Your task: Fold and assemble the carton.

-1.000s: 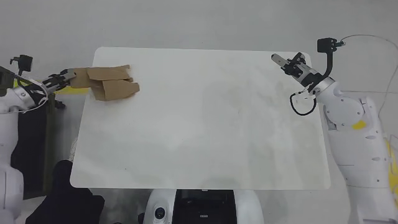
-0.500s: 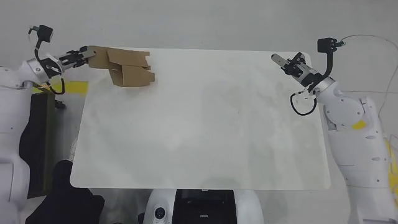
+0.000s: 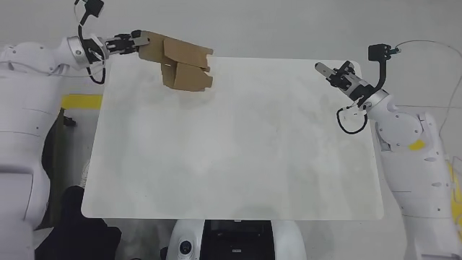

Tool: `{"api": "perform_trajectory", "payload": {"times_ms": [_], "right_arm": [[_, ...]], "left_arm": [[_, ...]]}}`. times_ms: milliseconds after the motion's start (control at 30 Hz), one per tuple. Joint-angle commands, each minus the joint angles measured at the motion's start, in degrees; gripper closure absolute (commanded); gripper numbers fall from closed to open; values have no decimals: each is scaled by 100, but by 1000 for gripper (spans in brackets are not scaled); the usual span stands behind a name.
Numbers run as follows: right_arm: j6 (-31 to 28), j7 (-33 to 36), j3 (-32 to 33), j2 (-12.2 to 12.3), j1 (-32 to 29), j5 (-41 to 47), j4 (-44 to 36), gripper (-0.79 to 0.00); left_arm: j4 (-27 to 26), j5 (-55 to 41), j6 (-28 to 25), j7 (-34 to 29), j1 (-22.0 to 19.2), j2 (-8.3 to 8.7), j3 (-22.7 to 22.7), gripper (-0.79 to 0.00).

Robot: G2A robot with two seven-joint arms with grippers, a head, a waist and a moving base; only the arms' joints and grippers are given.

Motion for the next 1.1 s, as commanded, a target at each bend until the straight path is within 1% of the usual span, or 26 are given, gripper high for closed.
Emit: {"api": "perform_trajectory", "payload": {"times_ms": [0, 233, 367, 467, 667, 900, 1067], "right_arm": [[0, 0, 0, 0, 0, -1, 0, -785], [0, 0, 0, 0, 0, -1, 0, -785], [0, 0, 0, 0, 0, -1, 0, -785], [0, 0, 0, 0, 0, -1, 0, -785], [0, 0, 0, 0, 0, -1, 0, -785], [0, 0, 0, 0, 0, -1, 0, -785], [0, 0, 0, 0, 0, -1, 0, -785]], "left_arm": [[-121, -70, 72, -15, -39, -66, 135, 0], [-515, -337, 254, 111, -171, -325, 585, 0], [-788, -320, 197, 280, -81, -417, 758, 0], [-1091, -282, 128, 400, 57, -451, 827, 0], [-1843, -181, 105, 366, 413, -423, 813, 0], [-2522, -367, 155, 43, 743, -300, 500, 0], [-2552, -381, 159, 20, 758, -292, 480, 0]]}}
